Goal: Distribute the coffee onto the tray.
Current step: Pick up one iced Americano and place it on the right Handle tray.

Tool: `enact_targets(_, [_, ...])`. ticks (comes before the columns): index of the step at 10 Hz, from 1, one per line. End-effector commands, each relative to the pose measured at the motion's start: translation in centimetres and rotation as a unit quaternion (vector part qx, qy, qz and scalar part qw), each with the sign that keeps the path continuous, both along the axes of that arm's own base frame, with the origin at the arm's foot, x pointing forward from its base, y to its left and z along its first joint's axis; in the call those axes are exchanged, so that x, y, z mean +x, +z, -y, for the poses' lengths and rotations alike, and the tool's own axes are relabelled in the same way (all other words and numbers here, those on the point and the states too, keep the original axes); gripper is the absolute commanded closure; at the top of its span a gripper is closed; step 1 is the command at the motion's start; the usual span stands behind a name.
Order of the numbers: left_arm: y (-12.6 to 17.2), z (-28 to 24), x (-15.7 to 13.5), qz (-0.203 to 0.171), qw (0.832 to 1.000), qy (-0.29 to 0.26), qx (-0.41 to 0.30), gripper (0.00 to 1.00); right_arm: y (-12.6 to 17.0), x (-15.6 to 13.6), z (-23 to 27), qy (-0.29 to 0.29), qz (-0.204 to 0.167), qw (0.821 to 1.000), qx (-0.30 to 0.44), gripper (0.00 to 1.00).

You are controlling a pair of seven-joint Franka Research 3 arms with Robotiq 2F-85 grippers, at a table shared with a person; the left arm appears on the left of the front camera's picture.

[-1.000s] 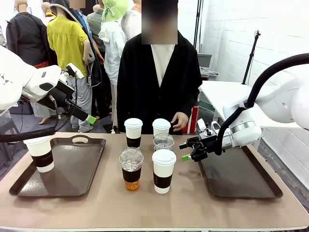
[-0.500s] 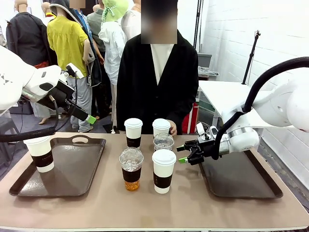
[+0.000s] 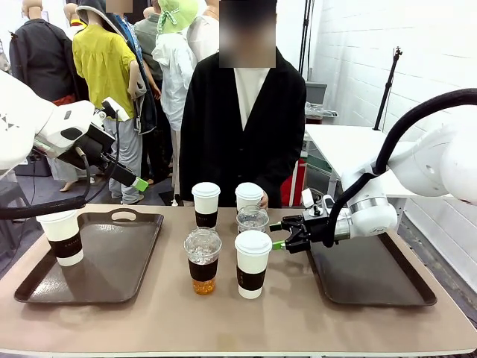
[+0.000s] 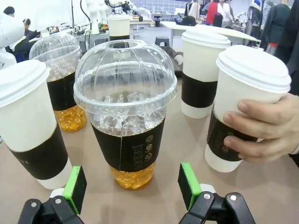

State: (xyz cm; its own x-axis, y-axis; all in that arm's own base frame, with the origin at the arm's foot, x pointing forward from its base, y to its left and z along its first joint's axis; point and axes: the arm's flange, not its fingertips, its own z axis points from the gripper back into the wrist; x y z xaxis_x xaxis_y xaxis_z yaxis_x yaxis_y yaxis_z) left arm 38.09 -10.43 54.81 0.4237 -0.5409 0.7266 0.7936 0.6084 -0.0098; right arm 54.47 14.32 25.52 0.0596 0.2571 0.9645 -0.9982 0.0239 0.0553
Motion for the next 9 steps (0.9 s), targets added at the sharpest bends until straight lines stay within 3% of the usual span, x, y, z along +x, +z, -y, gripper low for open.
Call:
enact_targets(1, [-0.1, -0.1, 0.0, -0.003, 1.000, -0.002, -0.002, 0.00, -0.8, -0.1, -0.7, -0.010, 0.011, 1.000, 0.026, 0.00])
enact_targets(9, [-0.1, -0.1, 0.0, -0.003, 1.000, -0.002, -0.002, 0.00, -1.8, 0.5, -1.9, -0.015, 0.013, 0.997, 0.069, 0.00])
